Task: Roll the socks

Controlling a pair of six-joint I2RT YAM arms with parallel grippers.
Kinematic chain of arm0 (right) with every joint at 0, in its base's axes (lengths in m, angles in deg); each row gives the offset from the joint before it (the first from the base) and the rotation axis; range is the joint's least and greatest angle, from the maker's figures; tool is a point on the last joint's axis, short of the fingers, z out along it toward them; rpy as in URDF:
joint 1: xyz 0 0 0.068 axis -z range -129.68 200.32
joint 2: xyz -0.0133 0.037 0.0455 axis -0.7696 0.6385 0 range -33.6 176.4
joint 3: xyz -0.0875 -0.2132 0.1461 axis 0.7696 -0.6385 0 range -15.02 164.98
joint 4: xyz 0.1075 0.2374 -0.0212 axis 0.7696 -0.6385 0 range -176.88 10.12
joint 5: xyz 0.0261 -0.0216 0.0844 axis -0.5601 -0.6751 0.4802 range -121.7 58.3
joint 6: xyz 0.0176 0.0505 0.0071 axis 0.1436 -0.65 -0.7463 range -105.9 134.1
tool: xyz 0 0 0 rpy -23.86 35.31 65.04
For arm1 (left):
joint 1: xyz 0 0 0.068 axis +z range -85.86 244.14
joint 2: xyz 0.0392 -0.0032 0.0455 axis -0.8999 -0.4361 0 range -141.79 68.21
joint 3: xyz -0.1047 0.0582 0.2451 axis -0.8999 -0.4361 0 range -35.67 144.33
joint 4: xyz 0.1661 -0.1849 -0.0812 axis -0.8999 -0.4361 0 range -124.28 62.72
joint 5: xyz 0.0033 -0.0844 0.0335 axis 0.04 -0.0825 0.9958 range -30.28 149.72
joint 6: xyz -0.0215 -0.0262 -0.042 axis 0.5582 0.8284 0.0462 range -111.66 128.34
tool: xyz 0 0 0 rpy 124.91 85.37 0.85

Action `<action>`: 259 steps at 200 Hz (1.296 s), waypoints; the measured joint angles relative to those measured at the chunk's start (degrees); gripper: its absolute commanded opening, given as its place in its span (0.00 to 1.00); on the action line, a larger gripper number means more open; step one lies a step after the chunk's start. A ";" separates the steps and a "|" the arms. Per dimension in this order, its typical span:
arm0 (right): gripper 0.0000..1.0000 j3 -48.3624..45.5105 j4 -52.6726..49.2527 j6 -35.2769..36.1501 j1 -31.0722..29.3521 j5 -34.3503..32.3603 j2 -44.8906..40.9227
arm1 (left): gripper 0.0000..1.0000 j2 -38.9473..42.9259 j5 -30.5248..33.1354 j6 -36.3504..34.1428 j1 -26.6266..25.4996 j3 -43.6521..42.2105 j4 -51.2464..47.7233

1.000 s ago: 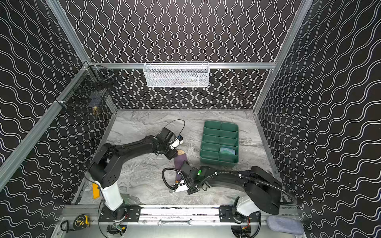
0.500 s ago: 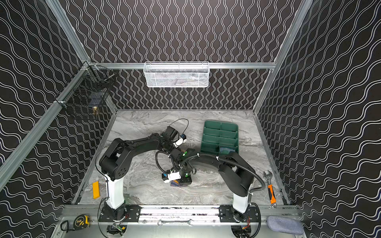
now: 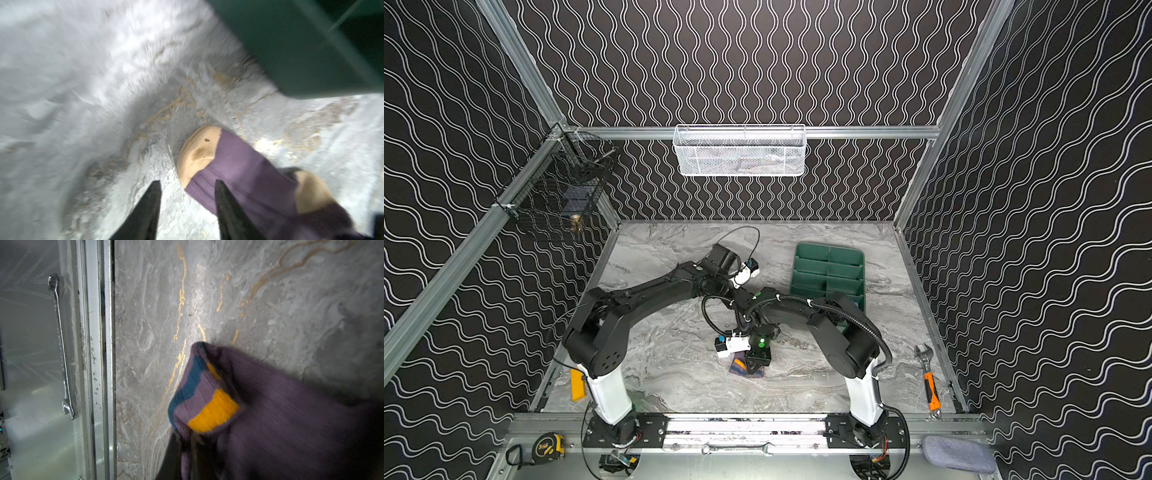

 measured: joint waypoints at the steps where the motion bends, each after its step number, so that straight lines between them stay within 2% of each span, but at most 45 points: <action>1: 0.00 -0.02 0.02 0.00 0.00 0.04 0.00 | 0.54 0.11 0.00 -0.02 0.00 0.04 -0.07; 70: 0.00 -1.16 0.55 -1.07 0.24 0.09 -0.81 | 0.69 10.64 5.14 -5.77 0.04 5.38 -3.04; 81: 0.00 -1.16 0.55 -1.20 0.24 0.02 -0.76 | 0.69 14.01 7.58 -7.17 0.07 5.90 -3.39; 108: 0.00 -0.42 -0.17 -1.22 0.55 0.28 0.02 | 0.80 26.21 13.22 -9.05 0.17 6.99 -3.50; 121: 0.00 0.26 -0.79 -1.22 0.87 0.85 0.81 | 0.81 32.72 12.22 -10.64 0.28 7.39 -3.72; 147: 0.00 1.79 -2.32 -1.22 1.60 2.01 2.40 | 0.81 41.57 1.42 -16.04 -0.81 8.31 -9.14; 158: 0.00 2.62 -2.86 -1.22 2.03 2.38 3.10 | 0.81 42.51 -1.86 -17.84 -2.97 7.26 -11.78; 173: 0.00 3.85 -3.10 -1.22 2.78 2.54 3.91 | 0.81 42.01 -1.81 -20.06 -7.56 3.45 -16.17; 199: 0.00 5.84 -3.15 -0.98 3.89 2.78 5.27 | 0.78 37.86 5.81 -23.71 -21.24 -7.23 -19.69; 214: 0.00 6.78 -3.41 -0.79 4.28 3.15 6.05 | 0.79 35.74 9.27 -24.85 -26.51 -13.22 -19.80; 235: 0.00 8.07 -4.66 -0.28 4.68 3.98 7.26 | 0.80 32.79 13.51 -25.11 -30.67 -20.37 -16.41; 259: 0.00 8.57 -5.35 0.48 5.01 4.59 7.85 | 0.81 30.08 16.44 -25.14 -31.71 -26.64 -10.29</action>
